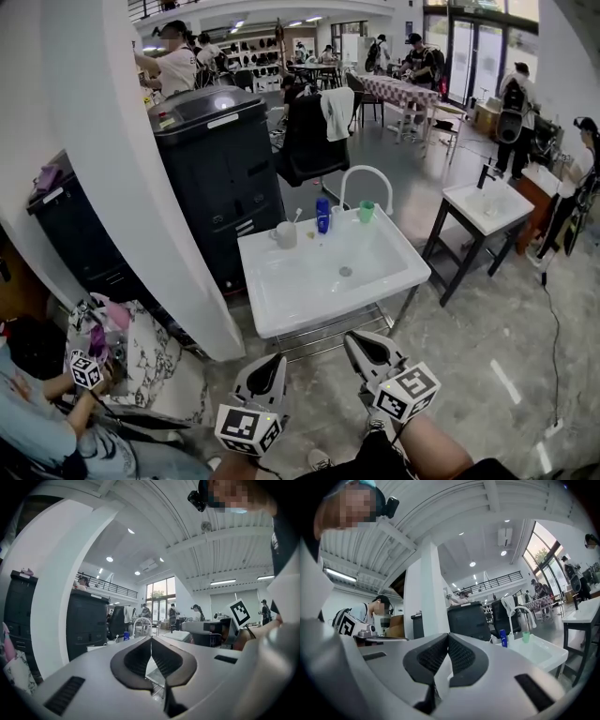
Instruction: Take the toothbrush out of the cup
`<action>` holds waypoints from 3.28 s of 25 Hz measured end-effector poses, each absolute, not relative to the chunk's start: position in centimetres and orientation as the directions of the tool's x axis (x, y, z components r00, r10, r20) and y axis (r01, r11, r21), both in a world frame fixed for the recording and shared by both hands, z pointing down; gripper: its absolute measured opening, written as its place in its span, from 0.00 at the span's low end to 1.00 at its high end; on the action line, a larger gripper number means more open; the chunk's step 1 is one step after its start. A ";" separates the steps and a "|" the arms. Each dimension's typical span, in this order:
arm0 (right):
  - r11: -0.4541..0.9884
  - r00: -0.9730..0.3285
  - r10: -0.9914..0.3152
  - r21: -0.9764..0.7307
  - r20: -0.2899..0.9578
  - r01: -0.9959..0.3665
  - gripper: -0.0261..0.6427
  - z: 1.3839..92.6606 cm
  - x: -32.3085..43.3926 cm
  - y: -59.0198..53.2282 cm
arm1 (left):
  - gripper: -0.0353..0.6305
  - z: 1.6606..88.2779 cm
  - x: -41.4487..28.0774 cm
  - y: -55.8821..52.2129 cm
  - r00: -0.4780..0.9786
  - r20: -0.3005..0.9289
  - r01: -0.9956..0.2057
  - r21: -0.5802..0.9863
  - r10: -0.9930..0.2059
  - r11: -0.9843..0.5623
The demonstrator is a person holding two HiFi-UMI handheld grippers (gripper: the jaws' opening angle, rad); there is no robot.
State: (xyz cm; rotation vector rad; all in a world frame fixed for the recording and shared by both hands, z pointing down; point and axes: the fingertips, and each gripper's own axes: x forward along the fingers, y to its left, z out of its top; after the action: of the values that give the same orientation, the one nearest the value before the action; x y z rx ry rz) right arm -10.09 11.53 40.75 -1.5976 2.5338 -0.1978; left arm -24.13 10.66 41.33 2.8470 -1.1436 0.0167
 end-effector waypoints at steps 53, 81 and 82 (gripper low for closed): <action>0.691 -0.684 -0.721 -0.182 -0.109 -0.700 0.32 39.8 10.0 -14.8 | 0.42 41.2 -4.1 -13.4 0.473 0.082 -0.878 -0.040 -0.877 -0.477; 0.640 -0.648 -0.761 -0.209 -0.039 -0.739 0.33 43.8 10.3 -27.9 | 0.45 48.7 -4.2 -31.8 0.458 0.219 -0.872 -0.080 -0.862 -0.484; 0.635 -0.644 -0.764 -0.213 -0.034 -0.742 0.33 44.1 10.1 -28.7 | 0.45 49.3 -4.3 -32.7 0.460 0.229 -0.870 -0.078 -0.858 -0.487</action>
State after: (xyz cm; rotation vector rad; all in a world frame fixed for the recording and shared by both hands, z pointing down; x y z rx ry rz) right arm 10.15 -28.65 44.09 -1.2629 2.7299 -0.2730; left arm -4.35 -32.72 49.27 2.6409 -1.5641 0.3690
